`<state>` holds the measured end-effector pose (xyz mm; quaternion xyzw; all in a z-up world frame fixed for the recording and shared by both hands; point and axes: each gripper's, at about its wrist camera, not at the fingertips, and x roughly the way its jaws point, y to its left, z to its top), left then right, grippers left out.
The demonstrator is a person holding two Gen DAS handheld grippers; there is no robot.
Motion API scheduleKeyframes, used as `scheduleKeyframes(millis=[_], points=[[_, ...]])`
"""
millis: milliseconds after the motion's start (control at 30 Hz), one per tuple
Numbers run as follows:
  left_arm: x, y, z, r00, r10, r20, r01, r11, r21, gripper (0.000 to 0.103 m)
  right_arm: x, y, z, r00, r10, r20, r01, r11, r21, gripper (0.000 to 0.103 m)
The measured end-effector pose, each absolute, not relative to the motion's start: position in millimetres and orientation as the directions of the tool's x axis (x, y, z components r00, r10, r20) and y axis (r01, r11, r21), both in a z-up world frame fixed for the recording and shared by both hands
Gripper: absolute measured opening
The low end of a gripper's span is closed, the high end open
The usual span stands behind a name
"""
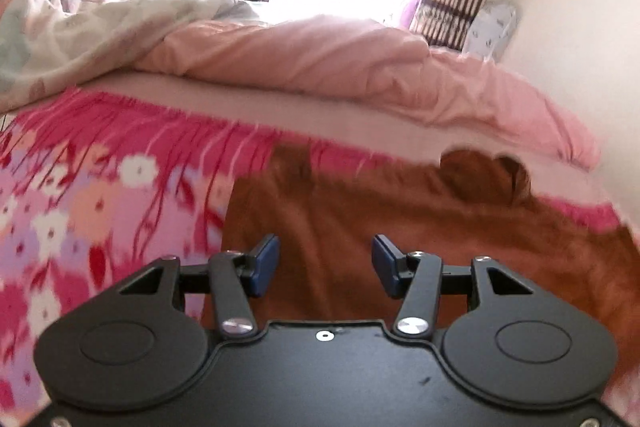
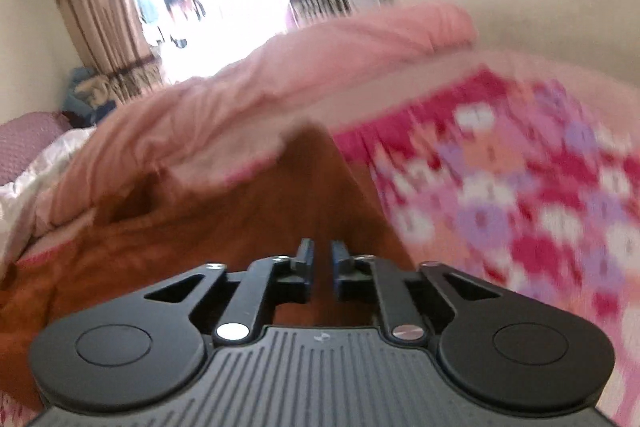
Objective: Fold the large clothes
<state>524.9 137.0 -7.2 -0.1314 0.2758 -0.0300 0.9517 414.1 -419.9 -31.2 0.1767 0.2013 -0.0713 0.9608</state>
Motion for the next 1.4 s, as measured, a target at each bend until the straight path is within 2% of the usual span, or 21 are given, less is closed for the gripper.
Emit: scheduleKeyframes(millis=[167,367,533,700,867,1000,1233,1400], points=[[573.4,150.2,-5.0,0.823,-0.172,-0.542,-0.029,0.939,-0.342,0.053,456.2,-420.3,-9.6,0.921,-0.06,-0.385,0.191,0.93,0.313,0.019],[604.9,150.2,-35.2,0.766,-0.183,-0.617,-0.055,0.936,-0.347,0.053,508.2,-427.7,-32.1,0.86,-0.1,-0.5,0.283,0.909,0.305,0.018],[605.1,156.2,-43.4,0.767,-0.204,-0.608,-0.063,0.919,-0.388,0.053,508.8,-443.4,-52.2,0.857,-0.066,-0.51,0.305,0.865,0.399,0.013],[558.8,156.9,-9.5,0.817,-0.181,-0.548,-0.042,0.928,-0.37,0.053,477.1,-449.1,-32.0,0.885,-0.05,-0.462,0.287,0.841,0.458,0.017],[483.3,146.3,-1.9,0.842,-0.191,-0.504,0.031,0.951,-0.308,0.053,407.7,-439.2,-17.9,0.911,-0.035,-0.411,0.213,0.894,0.395,0.019],[453.5,144.6,-18.8,0.829,-0.191,-0.525,0.022,0.95,-0.311,0.053,367.0,-433.9,-26.1,0.907,-0.035,-0.421,0.198,0.915,0.35,0.019],[456.9,147.2,-55.0,0.806,-0.215,-0.551,0.011,0.937,-0.349,0.054,359.0,-436.4,-59.9,0.879,-0.066,-0.472,0.24,0.917,0.318,0.018],[445.2,157.4,-40.3,0.821,-0.223,-0.526,-0.022,0.908,-0.419,0.054,352.8,-433.1,-59.3,0.878,-0.107,-0.466,0.294,0.89,0.349,0.019]])
